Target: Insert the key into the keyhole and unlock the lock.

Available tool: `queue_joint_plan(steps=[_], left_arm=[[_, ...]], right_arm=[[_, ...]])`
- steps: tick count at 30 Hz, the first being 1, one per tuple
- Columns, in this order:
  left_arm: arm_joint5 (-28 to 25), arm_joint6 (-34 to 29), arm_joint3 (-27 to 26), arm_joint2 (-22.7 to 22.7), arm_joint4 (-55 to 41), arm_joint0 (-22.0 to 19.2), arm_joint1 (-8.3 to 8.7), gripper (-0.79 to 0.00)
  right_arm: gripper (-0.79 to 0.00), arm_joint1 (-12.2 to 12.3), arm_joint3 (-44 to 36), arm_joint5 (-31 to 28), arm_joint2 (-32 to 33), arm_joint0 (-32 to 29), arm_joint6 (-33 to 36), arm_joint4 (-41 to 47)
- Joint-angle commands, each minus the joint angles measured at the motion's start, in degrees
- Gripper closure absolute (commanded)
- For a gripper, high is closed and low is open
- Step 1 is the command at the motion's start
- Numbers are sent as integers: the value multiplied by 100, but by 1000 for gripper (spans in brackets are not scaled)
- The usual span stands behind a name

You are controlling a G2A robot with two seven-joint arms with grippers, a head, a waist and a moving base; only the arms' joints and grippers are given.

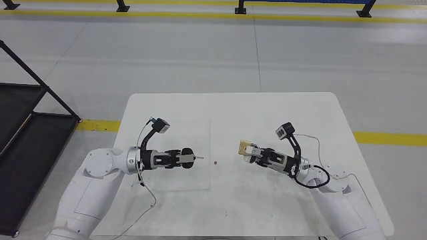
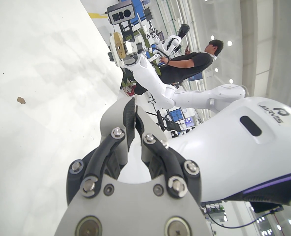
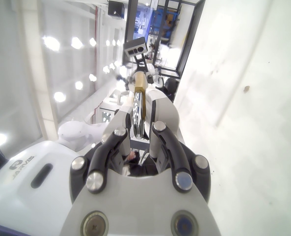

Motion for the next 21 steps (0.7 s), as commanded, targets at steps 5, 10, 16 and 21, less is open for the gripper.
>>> queue_joint_plan(steps=[5,10,16,21], left_arm=[[0,0,0,0,0,0,0,0],[0,0,0,0,0,0,0,0],[0,0,0,0,0,0,0,0],[0,0,0,0,0,0,0,0]], right_arm=[[0,-1,-239,161,-191,26,168,-292],[0,-22,-366,268,-323,44,137,-247],[0,-56,-417,315,-474,98,70,-177],[0,-79,-384,289,-560,155,53,-107]])
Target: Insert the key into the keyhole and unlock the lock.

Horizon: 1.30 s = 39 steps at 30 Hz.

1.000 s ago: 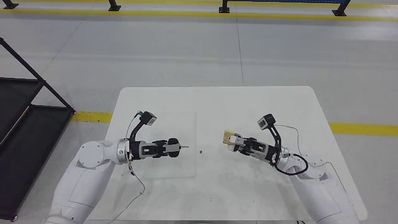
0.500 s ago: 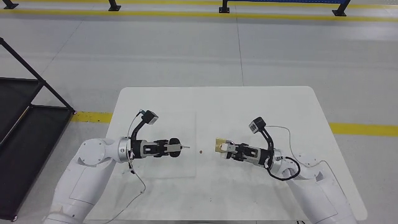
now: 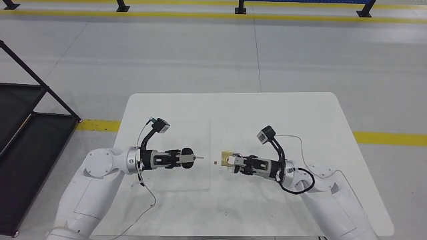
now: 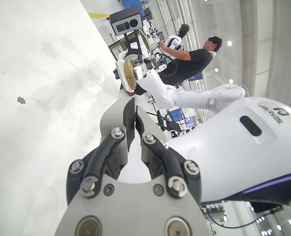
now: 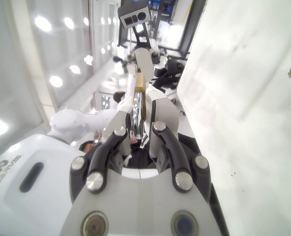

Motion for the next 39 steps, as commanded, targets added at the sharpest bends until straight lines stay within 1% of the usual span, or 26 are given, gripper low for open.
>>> queue_joint_plan(steps=[1,4,7,13,27,39], left_arm=[[0,0,0,0,0,0,0,0],[0,0,0,0,0,0,0,0],[119,126,-78,80,-18,31,-2,0],[206,-105,27,254,-338,-46,5,0],[67,108,383,824,-256,-402,-41,0],[-104,346,448,1087,-253,-555,-63,0]], right_arm=[[0,-7,21,-17,-18,19,-4,34],[0,-8,31,-25,-20,23,-23,38],[0,-8,31,-25,-20,23,-23,38],[0,-8,31,-25,-20,23,-23,38],[0,-8,31,-25,-20,23,-23,38],[0,-8,31,-25,-20,23,-23,38]])
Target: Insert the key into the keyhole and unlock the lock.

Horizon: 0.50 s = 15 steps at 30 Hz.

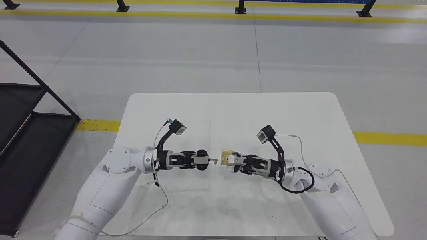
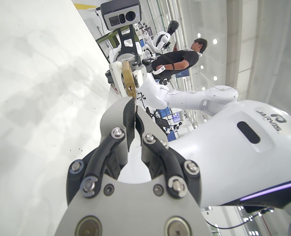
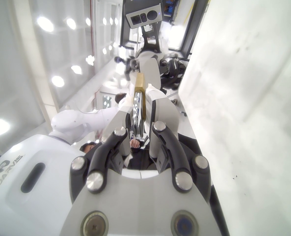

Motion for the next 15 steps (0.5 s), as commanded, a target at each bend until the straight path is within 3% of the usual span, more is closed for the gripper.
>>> queue_joint_plan(steps=[1,15], left_arm=[[-11,38,10,33,15,-16,-1,0],[-76,307,47,154,124,-71,10,0]], right_arm=[[0,0,0,0,0,0,0,0],[0,0,0,0,0,0,0,0]])
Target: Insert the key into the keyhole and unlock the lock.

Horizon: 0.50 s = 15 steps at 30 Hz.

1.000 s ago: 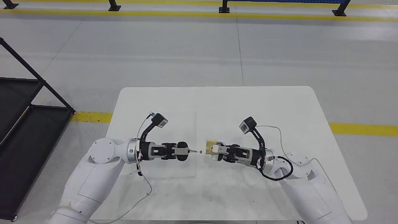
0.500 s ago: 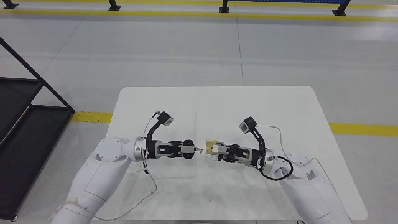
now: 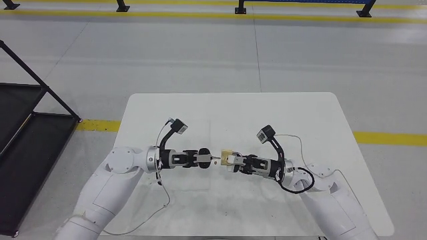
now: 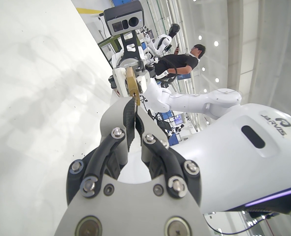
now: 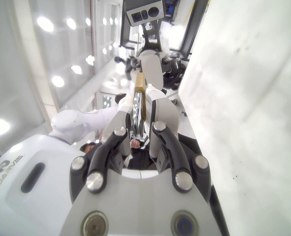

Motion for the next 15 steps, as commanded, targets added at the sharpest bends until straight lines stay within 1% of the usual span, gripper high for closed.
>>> queue_joint_plan(steps=[1,15], left_arm=[[6,21,0,18,3,-5,2,0],[-14,63,-7,105,8,-35,25,0]], right_arm=[[0,0,0,0,0,0,0,0],[0,0,0,0,0,0,0,0]])
